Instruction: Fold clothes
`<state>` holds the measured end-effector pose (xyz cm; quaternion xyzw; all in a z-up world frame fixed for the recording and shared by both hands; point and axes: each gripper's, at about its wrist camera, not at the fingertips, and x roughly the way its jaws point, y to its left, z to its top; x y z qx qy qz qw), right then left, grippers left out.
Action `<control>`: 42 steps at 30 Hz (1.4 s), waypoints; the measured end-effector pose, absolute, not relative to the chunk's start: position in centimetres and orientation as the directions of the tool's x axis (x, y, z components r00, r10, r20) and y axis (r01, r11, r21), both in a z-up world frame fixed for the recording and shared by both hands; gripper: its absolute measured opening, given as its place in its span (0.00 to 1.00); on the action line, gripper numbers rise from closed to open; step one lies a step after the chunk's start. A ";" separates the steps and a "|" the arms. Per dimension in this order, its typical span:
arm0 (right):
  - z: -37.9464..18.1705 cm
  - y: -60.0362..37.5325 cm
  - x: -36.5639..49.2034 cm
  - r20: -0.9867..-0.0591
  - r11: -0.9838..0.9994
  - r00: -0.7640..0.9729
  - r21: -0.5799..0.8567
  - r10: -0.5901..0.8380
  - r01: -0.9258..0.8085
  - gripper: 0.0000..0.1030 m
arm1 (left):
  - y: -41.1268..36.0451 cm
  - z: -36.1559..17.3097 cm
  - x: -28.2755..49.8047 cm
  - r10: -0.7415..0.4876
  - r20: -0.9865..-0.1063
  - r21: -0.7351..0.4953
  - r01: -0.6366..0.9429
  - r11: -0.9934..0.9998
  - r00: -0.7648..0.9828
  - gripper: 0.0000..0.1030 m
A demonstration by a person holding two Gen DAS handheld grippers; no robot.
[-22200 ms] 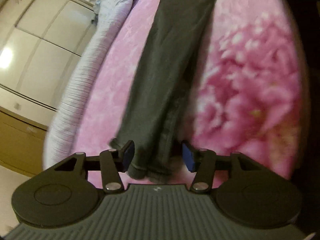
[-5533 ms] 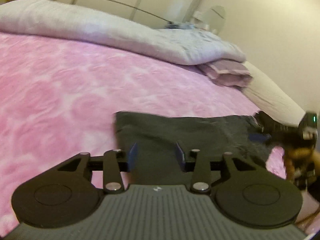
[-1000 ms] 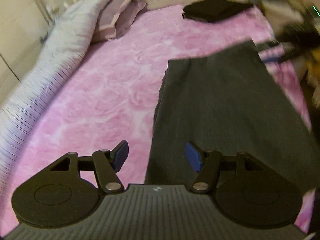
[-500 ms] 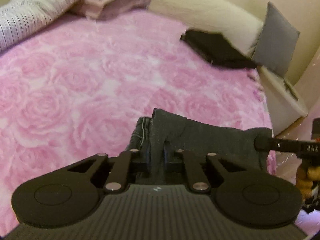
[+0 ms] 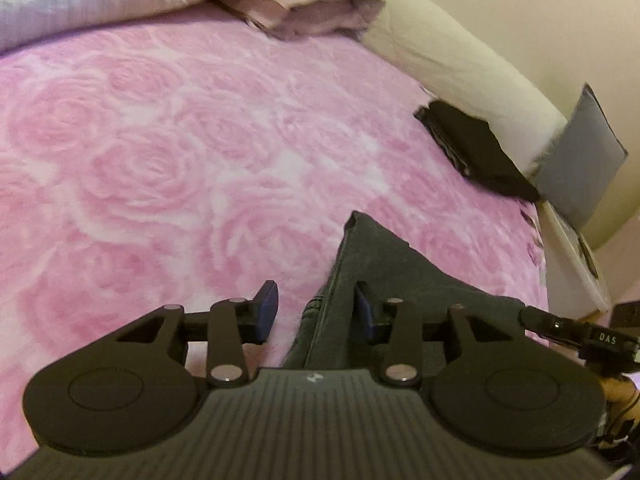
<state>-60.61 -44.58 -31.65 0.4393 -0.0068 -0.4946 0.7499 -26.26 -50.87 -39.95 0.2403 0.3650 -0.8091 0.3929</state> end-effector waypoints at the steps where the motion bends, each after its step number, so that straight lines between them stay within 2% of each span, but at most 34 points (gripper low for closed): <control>1: -31.0 -44.0 -60.6 -0.425 0.121 0.491 0.650 -0.760 0.750 0.20 | -50.2 -39.3 -25.9 -0.484 -0.672 -0.384 0.823 -0.419 -0.560 0.37; 3: -29.5 -43.0 -59.9 -0.412 0.135 0.460 0.612 -0.786 0.779 0.20 | -48.7 -37.9 -25.1 -0.528 -0.663 -0.341 0.842 -0.419 -0.531 0.34; 7: -26.7 -41.7 -56.9 -0.323 0.270 0.487 0.532 -0.812 0.803 0.21 | -44.6 -35.3 -23.3 -0.566 -0.634 -0.271 0.837 -0.476 -0.527 0.34; 10: -27.9 -42.7 -54.7 -0.361 0.326 0.537 0.504 -0.762 0.800 0.23 | -41.3 -34.7 -22.0 -0.560 -0.636 -0.232 0.823 -0.518 -0.531 0.34; 14: -30.7 -43.8 -53.8 -0.463 0.303 0.541 0.493 -0.702 0.816 0.23 | -39.7 -37.5 -20.4 -0.528 -0.730 -0.182 0.868 -0.462 -0.434 0.34; 15: -30.3 -43.0 -53.8 -0.475 0.303 0.533 0.478 -0.701 0.824 0.23 | -39.5 -38.3 -20.0 -0.521 -0.746 -0.172 0.876 -0.451 -0.415 0.39; 17: -29.0 -41.2 -53.8 -0.491 0.307 0.515 0.444 -0.702 0.842 0.25 | -39.2 -39.7 -19.0 -0.511 -0.770 -0.155 0.889 -0.430 -0.382 0.41; 18: -28.4 -40.4 -53.8 -0.499 0.310 0.506 0.426 -0.703 0.850 0.28 | -38.8 -39.4 -18.6 -0.523 -0.761 -0.163 0.894 -0.417 -0.383 0.41; 20: -27.1 -38.6 -53.8 -0.515 0.314 0.488 0.391 -0.705 0.865 0.50 | -37.9 -38.6 -17.7 -0.552 -0.742 -0.169 0.902 -0.397 -0.381 0.39; 21: -26.8 -37.7 -53.8 -0.519 0.325 0.491 0.381 -0.700 0.866 0.57 | -37.0 -38.0 -17.5 -0.573 -0.730 -0.145 0.904 -0.403 -0.372 0.34; 22: -26.9 -36.8 -53.9 -0.527 0.321 0.491 0.385 -0.693 0.865 0.71 | -36.3 -37.6 -17.2 -0.580 -0.724 -0.136 0.901 -0.411 -0.374 0.35; 23: -27.1 -36.2 -53.8 -0.540 0.307 0.497 0.407 -0.679 0.860 0.78 | -35.6 -37.1 -16.9 -0.587 -0.717 -0.127 0.899 -0.419 -0.375 0.35; 28: -31.0 -36.0 -53.8 -0.559 0.170 0.568 0.605 -0.604 0.777 0.78 | -34.4 -36.8 -15.5 -0.567 -0.714 -0.177 0.890 -0.421 -0.410 0.38; 31: -32.7 -37.0 -53.4 -0.555 0.084 0.593 0.685 -0.584 0.723 0.78 | -35.7 -37.4 -15.2 -0.527 -0.723 -0.231 0.875 -0.425 -0.447 0.45; 35: -33.1 -38.7 -53.0 -0.555 0.060 0.569 0.682 -0.607 0.729 0.78 | -39.3 -39.5 -15.8 -0.412 -0.763 -0.317 0.843 -0.434 -0.498 0.48; 38: -33.6 -40.2 -53.3 -0.543 0.042 0.555 0.690 -0.630 0.723 0.78 | -41.9 -41.1 -16.0 -0.320 -0.775 -0.389 0.810 -0.438 -0.545 0.55; 42: -34.4 -42.3 -54.0 -0.520 0.035 0.552 0.706 -0.652 0.707 0.78 | -44.0 -43.0 -16.1 -0.189 -0.775 -0.486 0.761 -0.430 -0.602 0.53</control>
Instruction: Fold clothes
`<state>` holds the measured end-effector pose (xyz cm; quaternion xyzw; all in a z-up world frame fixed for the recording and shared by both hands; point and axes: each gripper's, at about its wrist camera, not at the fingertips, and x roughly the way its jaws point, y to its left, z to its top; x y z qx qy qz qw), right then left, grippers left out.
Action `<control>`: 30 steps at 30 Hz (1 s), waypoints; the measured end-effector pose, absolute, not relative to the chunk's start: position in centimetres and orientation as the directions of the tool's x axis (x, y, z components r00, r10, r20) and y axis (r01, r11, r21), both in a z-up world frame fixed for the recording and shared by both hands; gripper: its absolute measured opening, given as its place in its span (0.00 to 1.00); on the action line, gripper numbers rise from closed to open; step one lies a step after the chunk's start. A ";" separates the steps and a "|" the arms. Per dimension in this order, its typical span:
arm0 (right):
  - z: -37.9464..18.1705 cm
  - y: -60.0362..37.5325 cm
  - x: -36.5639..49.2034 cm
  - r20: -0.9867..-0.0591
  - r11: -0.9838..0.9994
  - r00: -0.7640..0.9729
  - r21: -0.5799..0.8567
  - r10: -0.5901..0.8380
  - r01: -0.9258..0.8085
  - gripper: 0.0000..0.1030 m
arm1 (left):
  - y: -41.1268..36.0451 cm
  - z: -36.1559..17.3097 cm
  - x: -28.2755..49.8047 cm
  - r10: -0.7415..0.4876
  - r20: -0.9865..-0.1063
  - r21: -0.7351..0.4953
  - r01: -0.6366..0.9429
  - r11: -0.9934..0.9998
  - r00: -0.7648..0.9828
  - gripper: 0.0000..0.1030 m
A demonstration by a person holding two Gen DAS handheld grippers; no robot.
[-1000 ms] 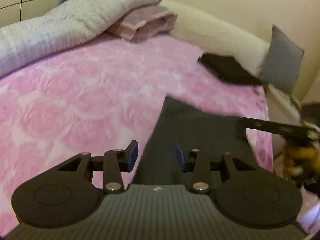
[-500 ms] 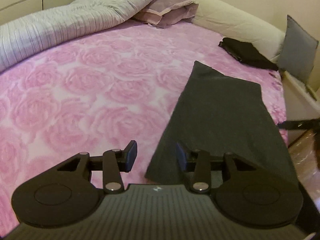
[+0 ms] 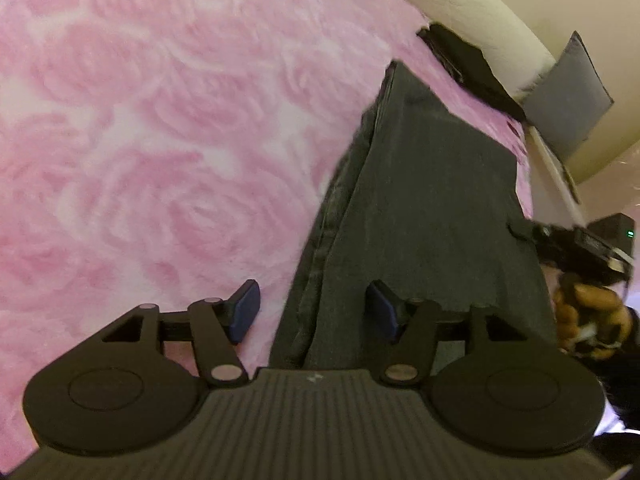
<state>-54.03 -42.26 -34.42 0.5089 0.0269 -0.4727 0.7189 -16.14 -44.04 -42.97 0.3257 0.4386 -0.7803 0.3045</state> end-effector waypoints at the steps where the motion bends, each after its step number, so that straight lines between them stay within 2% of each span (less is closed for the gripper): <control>1: -34.5 -42.7 -53.9 -0.518 0.038 0.549 0.703 -0.656 0.710 0.78 | -44.3 -43.2 -16.2 -0.168 -0.768 -0.506 0.747 -0.432 -0.618 0.50; 2: -34.6 -43.2 -53.8 -0.517 0.040 0.546 0.700 -0.659 0.713 0.78 | -44.4 -43.2 -16.3 -0.158 -0.762 -0.516 0.737 -0.437 -0.627 0.35; 4: -34.5 -43.9 -53.5 -0.524 0.045 0.542 0.690 -0.658 0.722 0.76 | -43.9 -43.1 -16.7 -0.167 -0.758 -0.509 0.731 -0.454 -0.631 0.33; 5: -34.4 -44.2 -53.3 -0.534 0.048 0.535 0.677 -0.655 0.734 0.63 | -43.4 -42.8 -16.7 -0.189 -0.754 -0.499 0.736 -0.457 -0.629 0.29; 7: -33.9 -44.8 -53.4 -0.523 0.083 0.566 0.683 -0.637 0.726 0.48 | -42.1 -42.2 -15.9 -0.231 -0.728 -0.516 0.738 -0.435 -0.646 0.19; 9: -33.3 -45.3 -53.6 -0.511 0.119 0.598 0.690 -0.618 0.714 0.43 | -39.7 -41.2 -14.5 -0.286 -0.685 -0.556 0.735 -0.388 -0.670 0.17; 14: -29.6 -50.4 -48.1 -0.527 0.393 0.725 0.612 -0.444 0.686 0.42 | -30.1 -40.9 -12.4 -0.382 -0.671 -0.597 0.769 -0.229 -0.635 0.16; 17: -28.3 -55.3 -41.0 -0.548 0.564 0.781 0.559 -0.299 0.609 0.42 | -24.4 -41.0 -12.4 -0.469 -0.631 -0.650 0.751 -0.115 -0.618 0.09; 22: -27.9 -61.1 -31.5 -0.663 0.737 0.739 0.440 -0.119 0.513 0.47 | -19.7 -40.9 -15.0 -0.556 -0.617 -0.634 0.770 -0.067 -0.557 0.09; 24: -27.5 -61.1 -31.1 -0.722 0.753 0.678 0.367 -0.139 0.546 0.50 | -19.6 -40.4 -15.3 -0.560 -0.621 -0.611 0.786 -0.094 -0.549 0.09; 26: -26.8 -59.1 -32.8 -0.745 0.762 0.630 0.273 -0.219 0.587 0.54 | -19.8 -39.6 -14.9 -0.574 -0.629 -0.562 0.817 -0.129 -0.524 0.10; 28: -26.1 -56.4 -35.7 -0.734 0.736 0.582 0.170 -0.350 0.656 0.59 | -20.2 -38.7 -14.4 -0.592 -0.627 -0.524 0.837 -0.160 -0.506 0.10; 30: -25.5 -53.1 -39.5 -0.695 0.672 0.569 0.166 -0.439 0.721 0.62 | -20.6 -38.0 -14.2 -0.615 -0.626 -0.485 0.857 -0.175 -0.480 0.16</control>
